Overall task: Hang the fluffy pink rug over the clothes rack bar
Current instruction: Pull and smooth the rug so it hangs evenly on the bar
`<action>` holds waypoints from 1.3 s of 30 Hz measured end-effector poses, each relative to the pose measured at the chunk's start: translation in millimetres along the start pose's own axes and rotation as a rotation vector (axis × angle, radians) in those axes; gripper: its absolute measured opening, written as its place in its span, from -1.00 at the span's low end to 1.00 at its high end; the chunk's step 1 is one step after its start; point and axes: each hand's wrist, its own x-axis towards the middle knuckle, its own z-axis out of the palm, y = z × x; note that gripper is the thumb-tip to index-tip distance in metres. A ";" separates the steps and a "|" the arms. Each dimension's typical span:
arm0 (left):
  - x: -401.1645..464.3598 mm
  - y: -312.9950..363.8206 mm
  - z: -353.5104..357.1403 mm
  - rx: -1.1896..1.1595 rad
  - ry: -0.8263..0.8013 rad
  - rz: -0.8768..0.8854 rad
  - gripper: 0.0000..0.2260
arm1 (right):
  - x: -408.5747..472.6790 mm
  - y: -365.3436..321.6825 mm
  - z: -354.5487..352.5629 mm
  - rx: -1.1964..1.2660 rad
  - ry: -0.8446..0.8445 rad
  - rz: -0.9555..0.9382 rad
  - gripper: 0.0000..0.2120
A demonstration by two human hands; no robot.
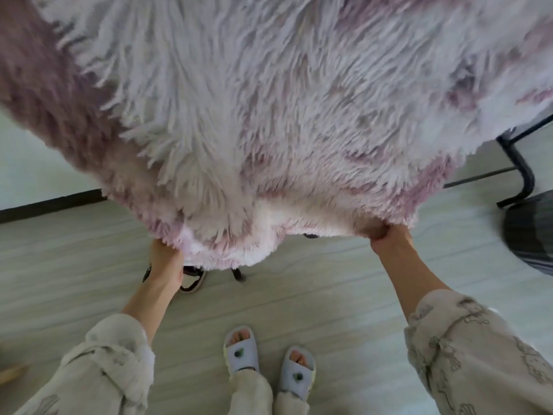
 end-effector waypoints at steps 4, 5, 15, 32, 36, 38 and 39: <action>12.0 -1.0 -9.7 -0.008 0.075 0.000 -0.70 | -5.4 -8.2 -12.4 0.026 -0.083 0.133 -0.66; 12.7 -1.7 -9.0 0.009 0.076 -0.010 -0.72 | -6.3 -10.2 -13.9 0.015 -0.103 0.111 -0.70; -10.4 -5.6 -2.2 -0.019 -0.039 -0.027 -0.83 | -30.5 -6.1 -14.1 0.265 -0.245 0.144 -0.78; -81.2 29.2 12.6 -0.039 -0.139 -0.365 -0.72 | -127.1 -68.6 -28.5 0.086 -0.346 0.141 -0.59; -128.1 80.7 36.9 0.149 -0.402 -0.339 -0.81 | -154.7 -108.9 -45.8 0.029 -0.354 0.086 -0.77; -158.2 110.1 56.9 0.196 -0.526 -0.273 -0.84 | -165.1 -133.0 -60.4 0.007 -0.371 0.059 -0.79; -171.2 121.2 66.8 0.204 -0.556 -0.237 -0.85 | -166.9 -143.3 -66.8 -0.009 -0.378 0.048 -0.78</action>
